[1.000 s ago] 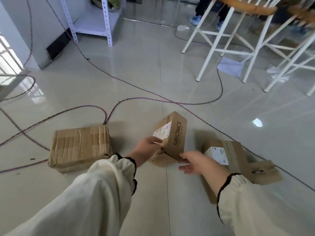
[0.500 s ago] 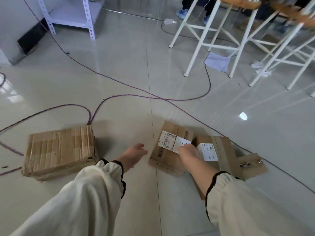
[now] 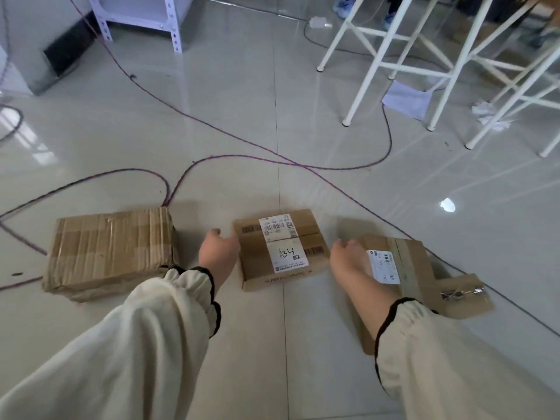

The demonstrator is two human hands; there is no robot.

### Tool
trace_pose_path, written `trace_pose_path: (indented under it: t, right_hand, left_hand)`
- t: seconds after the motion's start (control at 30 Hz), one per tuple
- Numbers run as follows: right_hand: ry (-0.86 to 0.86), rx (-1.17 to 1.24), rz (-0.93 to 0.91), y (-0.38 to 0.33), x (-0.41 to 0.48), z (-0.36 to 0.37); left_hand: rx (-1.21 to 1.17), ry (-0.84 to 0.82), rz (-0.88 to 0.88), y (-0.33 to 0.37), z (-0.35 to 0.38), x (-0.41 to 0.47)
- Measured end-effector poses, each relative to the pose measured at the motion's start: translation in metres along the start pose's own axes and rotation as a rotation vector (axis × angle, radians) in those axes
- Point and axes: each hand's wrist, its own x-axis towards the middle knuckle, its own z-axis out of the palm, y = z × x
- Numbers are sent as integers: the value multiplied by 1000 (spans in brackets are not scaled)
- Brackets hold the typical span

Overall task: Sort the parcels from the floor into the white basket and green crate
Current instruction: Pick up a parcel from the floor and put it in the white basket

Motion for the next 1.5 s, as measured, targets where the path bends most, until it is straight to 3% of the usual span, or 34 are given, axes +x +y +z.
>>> trace_pose_path:
  t: [0.03,0.17,0.37,0.5,0.67,0.87,1.0,1.2,1.5]
  right_hand:
    - [25,5,-60,1,3,1]
    - [-218,81,-81,4,8,20]
    - [-234,-26,-75,10,9,22]
    - [-349,112,-3,4,5,29]
    - [-405,204,48,-3,-1,34]
    - [-432,303,105,-8,-5,45]
    - [-344,442,131,-19,-23,42]
    - [-377,470,128,-34,-76,-36]
    - [-356,518,150,-123,-166,-287]
  left_hand:
    - [37,-63,-39,-1,0,-2]
    - [73,-313,-126,0,-4,-9]
    - [90,-235,-10,1,-12,-6]
    - [101,-256,-22,1,-13,-7]
    - [68,-323,-81,5,-6,-8]
    - [14,-290,-173,5,-9,-11]
    - [-75,-275,-275,16,-20,-23]
    - [-47,-219,-260,83,-70,-81]
    - [-50,-287,-271,298,-170,-227]
